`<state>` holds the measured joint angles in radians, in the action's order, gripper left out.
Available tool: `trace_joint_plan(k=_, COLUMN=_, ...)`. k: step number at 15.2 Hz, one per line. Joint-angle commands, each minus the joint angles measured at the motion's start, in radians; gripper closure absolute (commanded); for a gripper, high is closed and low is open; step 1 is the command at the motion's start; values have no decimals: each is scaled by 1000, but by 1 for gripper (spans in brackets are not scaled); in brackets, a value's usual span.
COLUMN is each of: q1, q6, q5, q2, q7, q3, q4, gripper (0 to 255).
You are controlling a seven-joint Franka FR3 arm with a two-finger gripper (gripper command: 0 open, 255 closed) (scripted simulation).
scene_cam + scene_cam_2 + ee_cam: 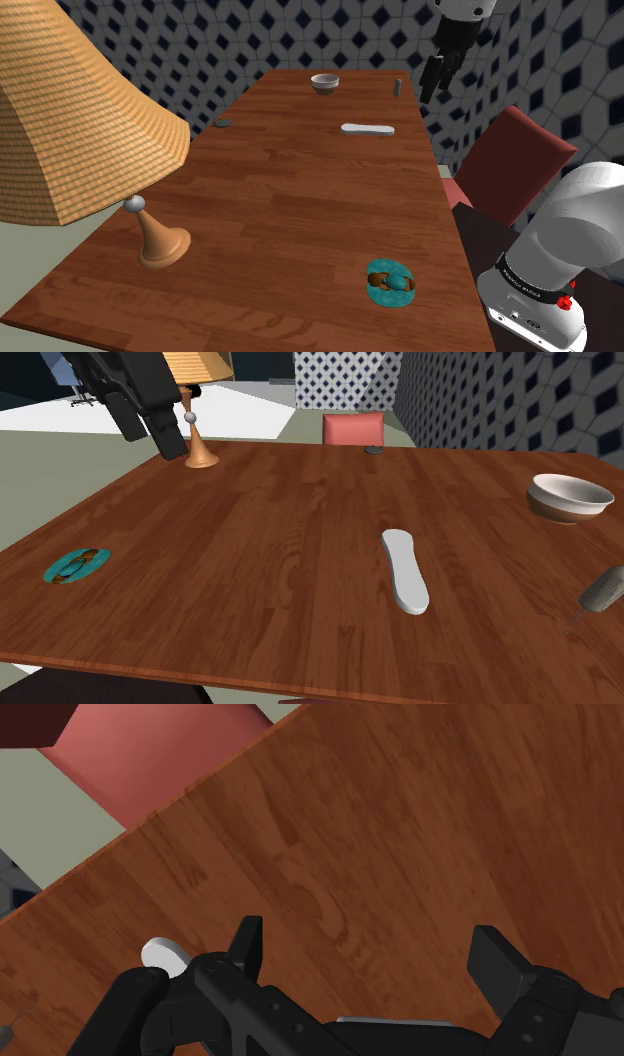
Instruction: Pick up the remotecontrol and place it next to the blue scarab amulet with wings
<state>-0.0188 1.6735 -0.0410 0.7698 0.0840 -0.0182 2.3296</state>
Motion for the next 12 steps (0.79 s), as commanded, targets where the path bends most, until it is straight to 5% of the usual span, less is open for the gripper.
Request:
trace_joint_plan(k=1, q1=0, q6=0, q5=0, q2=0, q7=0, q3=0, q4=0, gripper=0)
trace_joint_plan(k=12, q1=-21, q6=237, q5=-40, q2=-340, q7=318, q3=-185, q4=-74, gripper=0)
